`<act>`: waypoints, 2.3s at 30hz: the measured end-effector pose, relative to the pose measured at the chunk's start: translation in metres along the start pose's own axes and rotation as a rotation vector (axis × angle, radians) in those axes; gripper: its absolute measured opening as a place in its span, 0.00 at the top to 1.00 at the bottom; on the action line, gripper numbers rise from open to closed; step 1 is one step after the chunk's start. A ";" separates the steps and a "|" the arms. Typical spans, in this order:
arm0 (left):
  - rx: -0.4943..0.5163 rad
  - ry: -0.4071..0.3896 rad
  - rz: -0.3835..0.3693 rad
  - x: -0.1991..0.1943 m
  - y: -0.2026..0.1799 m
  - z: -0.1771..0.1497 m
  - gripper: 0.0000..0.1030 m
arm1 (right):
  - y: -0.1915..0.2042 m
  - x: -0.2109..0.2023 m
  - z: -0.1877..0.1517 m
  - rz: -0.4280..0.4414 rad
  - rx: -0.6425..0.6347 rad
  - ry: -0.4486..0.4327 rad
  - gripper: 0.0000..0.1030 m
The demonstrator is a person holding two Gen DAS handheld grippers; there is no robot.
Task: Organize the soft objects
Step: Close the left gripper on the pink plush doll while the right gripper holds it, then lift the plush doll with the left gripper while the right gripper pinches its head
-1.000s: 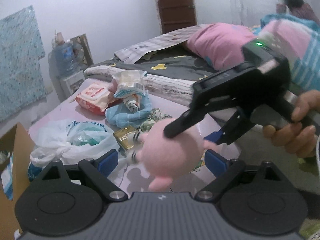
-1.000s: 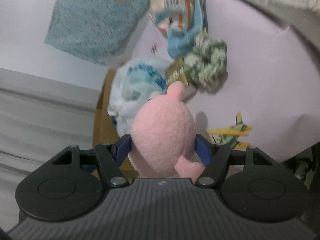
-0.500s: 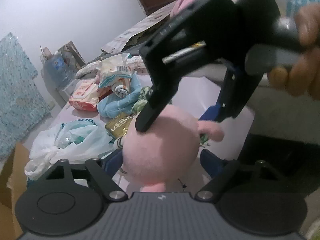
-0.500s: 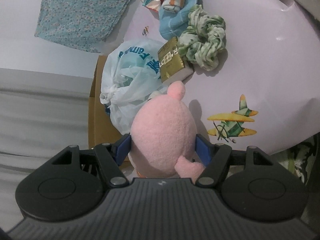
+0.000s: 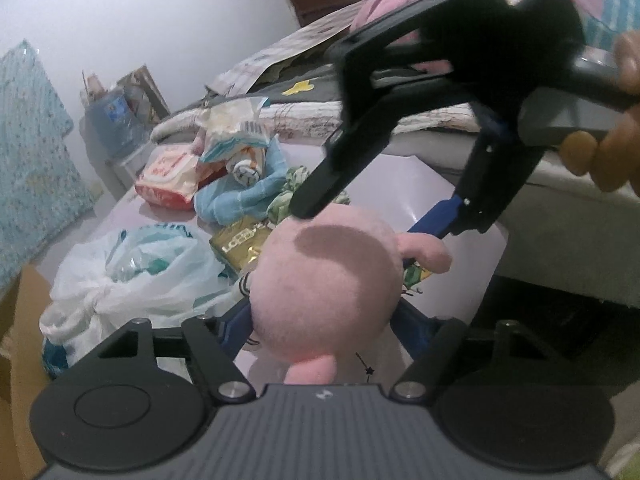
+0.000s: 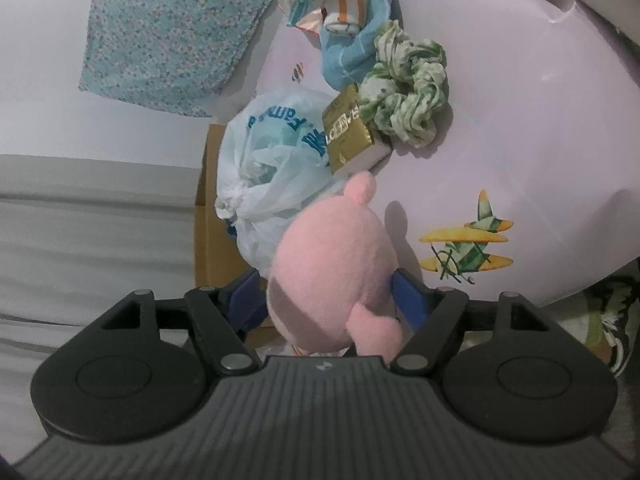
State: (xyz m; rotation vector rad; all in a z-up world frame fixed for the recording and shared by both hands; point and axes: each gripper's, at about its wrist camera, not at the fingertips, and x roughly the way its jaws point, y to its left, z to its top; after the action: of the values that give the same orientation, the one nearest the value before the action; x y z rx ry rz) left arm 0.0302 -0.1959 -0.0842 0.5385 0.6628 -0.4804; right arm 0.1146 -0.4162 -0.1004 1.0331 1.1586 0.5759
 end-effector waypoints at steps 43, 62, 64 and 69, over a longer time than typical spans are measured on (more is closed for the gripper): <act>-0.776 0.171 -0.284 0.032 0.141 -0.003 0.11 | -0.043 0.022 0.007 0.100 0.049 -0.157 0.22; -0.302 0.132 -0.005 0.026 0.069 0.020 0.21 | -0.034 0.030 0.013 0.123 0.022 -0.182 0.23; -0.299 0.126 -0.010 0.028 0.068 0.021 0.29 | -0.032 0.031 0.013 0.132 0.017 -0.183 0.23; -0.427 0.109 -0.070 0.022 0.084 0.023 0.39 | -0.027 0.028 0.013 0.166 0.012 -0.199 0.23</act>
State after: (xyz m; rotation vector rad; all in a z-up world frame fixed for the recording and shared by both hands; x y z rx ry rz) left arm 0.1038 -0.1510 -0.0576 0.1388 0.8640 -0.3622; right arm 0.1333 -0.4097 -0.1364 1.1769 0.9081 0.5823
